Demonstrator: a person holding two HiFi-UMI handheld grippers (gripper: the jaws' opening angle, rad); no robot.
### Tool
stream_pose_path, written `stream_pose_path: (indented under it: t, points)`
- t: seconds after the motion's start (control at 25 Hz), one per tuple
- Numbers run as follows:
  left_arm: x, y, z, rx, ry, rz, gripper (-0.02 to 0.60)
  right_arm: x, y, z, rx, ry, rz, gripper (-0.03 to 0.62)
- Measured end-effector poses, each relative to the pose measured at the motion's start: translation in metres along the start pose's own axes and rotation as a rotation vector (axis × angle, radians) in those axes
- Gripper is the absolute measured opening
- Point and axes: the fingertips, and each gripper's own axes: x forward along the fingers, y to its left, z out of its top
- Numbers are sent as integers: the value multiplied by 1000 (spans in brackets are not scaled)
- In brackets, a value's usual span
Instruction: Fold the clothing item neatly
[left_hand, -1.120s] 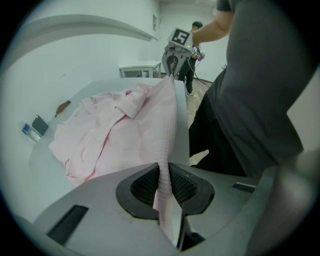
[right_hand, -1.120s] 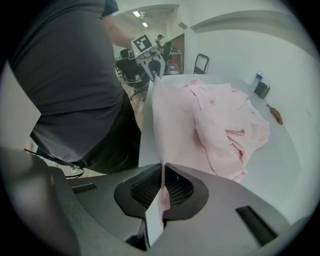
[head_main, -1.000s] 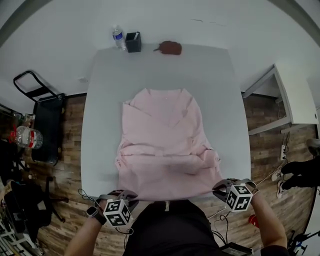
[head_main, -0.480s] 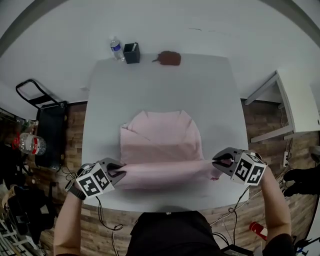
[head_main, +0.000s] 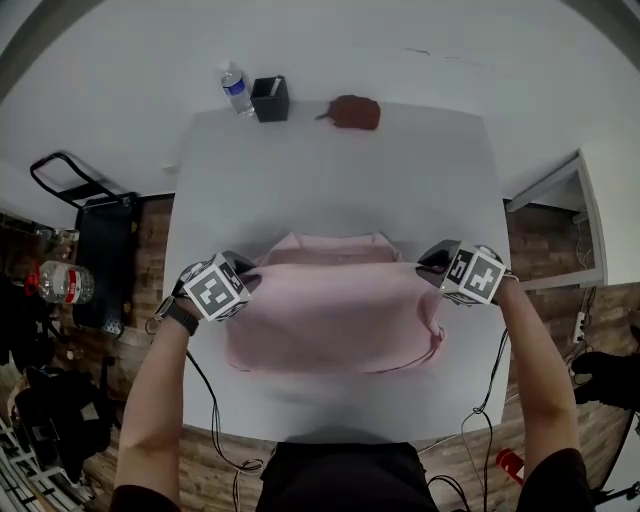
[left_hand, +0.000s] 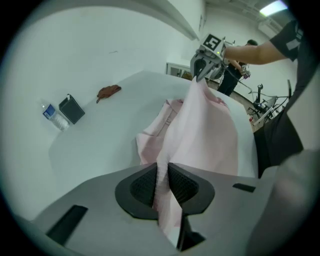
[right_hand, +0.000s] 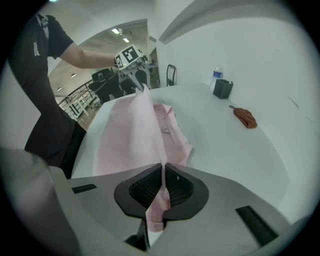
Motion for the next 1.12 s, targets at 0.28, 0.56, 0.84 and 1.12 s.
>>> stream_pose_path:
  t: [0.28, 0.56, 0.84, 1.12]
  points:
    - [61, 29, -1, -81, 5, -37, 62, 62, -28, -31, 75, 85, 10, 31]
    - [49, 51, -2, -214, -144, 7, 172, 70, -49, -31, 192, -15, -133, 93]
    - [-15, 63, 21, -311, -351, 120, 157, -1, -52, 36, 359, -343, -331, 106]
    - [-81, -16, 83, -362, -665, 81, 15, -38, 40, 116, 384, -567, -263, 26]
